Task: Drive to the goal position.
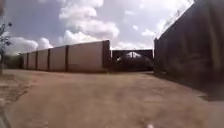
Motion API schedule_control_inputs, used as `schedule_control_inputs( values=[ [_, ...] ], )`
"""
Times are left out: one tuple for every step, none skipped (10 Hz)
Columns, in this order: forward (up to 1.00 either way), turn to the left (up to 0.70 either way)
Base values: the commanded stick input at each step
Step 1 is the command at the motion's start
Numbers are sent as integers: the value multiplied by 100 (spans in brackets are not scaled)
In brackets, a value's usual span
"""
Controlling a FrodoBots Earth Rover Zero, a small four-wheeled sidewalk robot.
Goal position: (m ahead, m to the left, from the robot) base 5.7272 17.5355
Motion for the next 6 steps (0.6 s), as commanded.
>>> schedule_control_inputs(
  values=[
    [60,15],
    [60,15],
    [60,15],
    [60,15],
    [60,15],
    [60,15]
  ],
)
